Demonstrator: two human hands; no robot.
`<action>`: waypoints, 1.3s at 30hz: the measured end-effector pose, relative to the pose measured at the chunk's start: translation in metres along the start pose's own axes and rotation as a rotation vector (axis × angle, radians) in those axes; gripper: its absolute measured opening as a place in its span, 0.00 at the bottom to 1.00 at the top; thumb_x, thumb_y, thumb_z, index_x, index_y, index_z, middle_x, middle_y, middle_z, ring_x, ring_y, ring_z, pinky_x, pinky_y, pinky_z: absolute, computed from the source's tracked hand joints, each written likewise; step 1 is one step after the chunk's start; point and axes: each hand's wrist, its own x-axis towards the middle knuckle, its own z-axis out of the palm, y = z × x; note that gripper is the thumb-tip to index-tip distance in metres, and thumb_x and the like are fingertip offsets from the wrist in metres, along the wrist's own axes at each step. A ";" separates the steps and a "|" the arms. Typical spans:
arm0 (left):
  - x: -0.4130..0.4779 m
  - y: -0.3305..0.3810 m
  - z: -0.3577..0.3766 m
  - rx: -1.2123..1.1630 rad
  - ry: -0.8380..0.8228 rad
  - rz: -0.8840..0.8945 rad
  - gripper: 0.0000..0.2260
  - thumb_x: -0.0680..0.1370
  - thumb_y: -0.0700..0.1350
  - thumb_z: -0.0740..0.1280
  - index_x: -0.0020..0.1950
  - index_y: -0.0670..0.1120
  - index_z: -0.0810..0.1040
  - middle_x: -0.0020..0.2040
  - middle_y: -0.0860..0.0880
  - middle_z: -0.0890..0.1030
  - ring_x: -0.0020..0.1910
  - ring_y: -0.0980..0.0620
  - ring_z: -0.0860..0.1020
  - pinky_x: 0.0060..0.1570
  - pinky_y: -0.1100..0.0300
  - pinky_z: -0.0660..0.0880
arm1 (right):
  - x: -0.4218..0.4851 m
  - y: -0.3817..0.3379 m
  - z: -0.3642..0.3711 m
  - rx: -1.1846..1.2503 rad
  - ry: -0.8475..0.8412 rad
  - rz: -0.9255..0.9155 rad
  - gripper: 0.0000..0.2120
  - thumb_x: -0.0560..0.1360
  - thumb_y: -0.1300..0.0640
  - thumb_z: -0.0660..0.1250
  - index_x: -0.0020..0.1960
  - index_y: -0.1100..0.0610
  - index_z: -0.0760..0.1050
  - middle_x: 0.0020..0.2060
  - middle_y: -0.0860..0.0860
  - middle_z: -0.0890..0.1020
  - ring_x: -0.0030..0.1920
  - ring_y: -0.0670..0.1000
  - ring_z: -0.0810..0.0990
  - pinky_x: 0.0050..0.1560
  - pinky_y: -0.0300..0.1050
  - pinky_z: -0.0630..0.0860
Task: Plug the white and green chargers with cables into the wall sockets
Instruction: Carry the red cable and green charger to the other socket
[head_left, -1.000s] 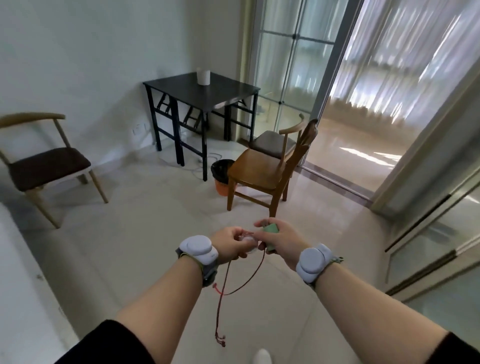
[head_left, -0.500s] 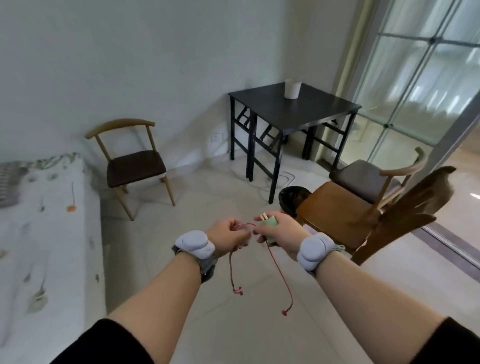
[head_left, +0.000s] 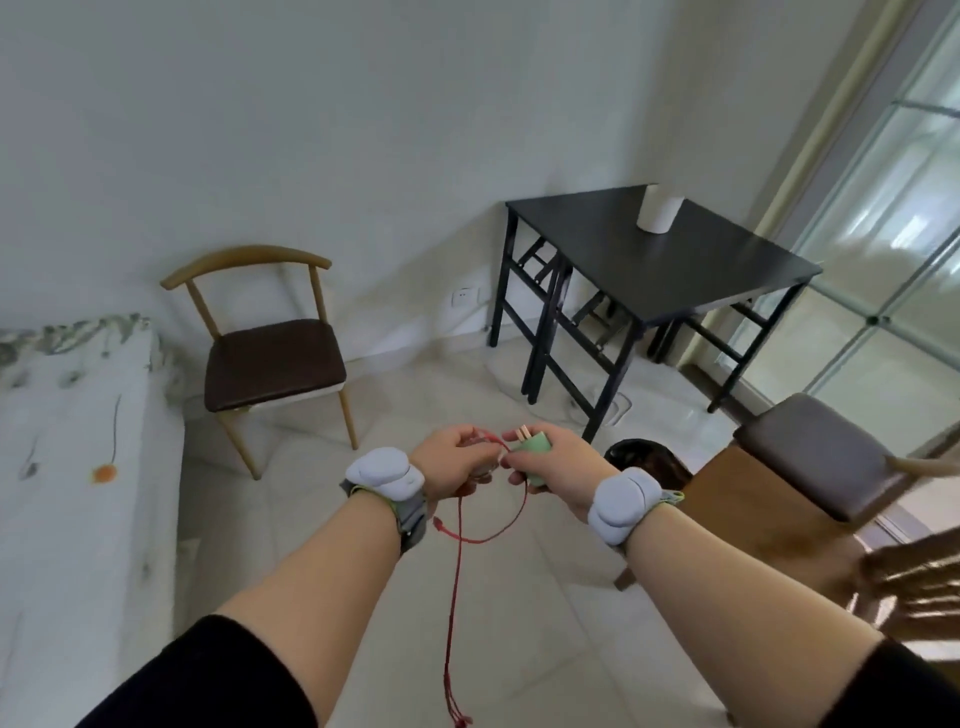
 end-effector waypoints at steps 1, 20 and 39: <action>0.018 0.009 -0.008 -0.013 0.000 0.002 0.02 0.76 0.44 0.66 0.44 0.50 0.77 0.40 0.47 0.79 0.37 0.51 0.77 0.37 0.60 0.72 | 0.020 -0.007 -0.002 0.008 0.002 -0.003 0.10 0.72 0.63 0.67 0.51 0.53 0.75 0.41 0.55 0.81 0.36 0.48 0.80 0.37 0.41 0.73; 0.388 0.137 -0.110 -0.194 0.316 -0.097 0.04 0.79 0.46 0.62 0.48 0.46 0.74 0.39 0.45 0.78 0.33 0.51 0.78 0.32 0.63 0.71 | 0.431 -0.091 -0.101 -0.080 -0.252 0.104 0.08 0.70 0.66 0.67 0.47 0.55 0.76 0.38 0.55 0.80 0.36 0.50 0.80 0.37 0.40 0.76; 0.724 0.185 -0.204 -0.422 0.161 -0.243 0.08 0.80 0.45 0.58 0.42 0.47 0.73 0.38 0.45 0.78 0.36 0.48 0.77 0.36 0.59 0.70 | 0.745 -0.160 -0.148 0.026 -0.027 0.309 0.08 0.72 0.69 0.64 0.47 0.59 0.74 0.33 0.55 0.77 0.30 0.48 0.77 0.28 0.36 0.75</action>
